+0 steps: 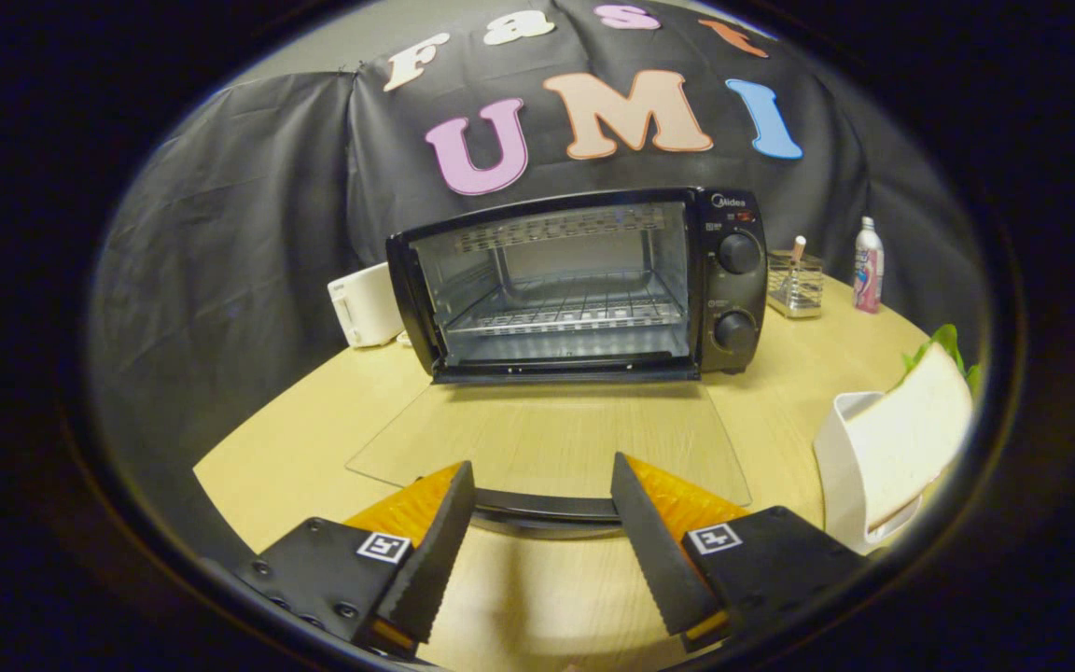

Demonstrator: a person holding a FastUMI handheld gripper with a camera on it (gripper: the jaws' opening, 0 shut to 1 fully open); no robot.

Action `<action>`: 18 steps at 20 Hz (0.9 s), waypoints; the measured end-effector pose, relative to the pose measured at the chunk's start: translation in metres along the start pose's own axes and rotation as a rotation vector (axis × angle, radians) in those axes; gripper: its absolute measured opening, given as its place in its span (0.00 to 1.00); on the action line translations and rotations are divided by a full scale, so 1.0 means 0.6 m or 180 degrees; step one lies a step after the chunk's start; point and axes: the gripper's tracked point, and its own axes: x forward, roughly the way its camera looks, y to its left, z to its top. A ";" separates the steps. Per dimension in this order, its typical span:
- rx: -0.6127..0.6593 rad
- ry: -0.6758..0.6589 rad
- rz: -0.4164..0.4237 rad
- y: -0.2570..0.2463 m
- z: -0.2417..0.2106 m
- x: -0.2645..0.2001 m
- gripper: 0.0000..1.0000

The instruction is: Open the toaster oven, put the food inside, and close the toaster oven door.

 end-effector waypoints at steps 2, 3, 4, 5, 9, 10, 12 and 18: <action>0.0002 -0.0005 0.0049 0.001 -0.001 -0.002 0.92; 0.0020 -0.0017 0.0110 0.001 0.006 -0.004 0.92; 0.0055 -0.0019 0.0178 0.001 0.013 -0.010 0.92; 0.0087 -0.0005 0.0227 -0.004 0.023 -0.015 0.91; 0.0041 -0.0138 0.0273 -0.063 0.116 -0.064 0.90; 0.0014 -0.0146 0.0275 -0.085 0.142 -0.080 0.90; -0.0030 -0.0078 0.0209 -0.140 0.189 -0.116 0.90; 0.0079 0.0528 -0.0259 -0.318 0.233 -0.201 0.90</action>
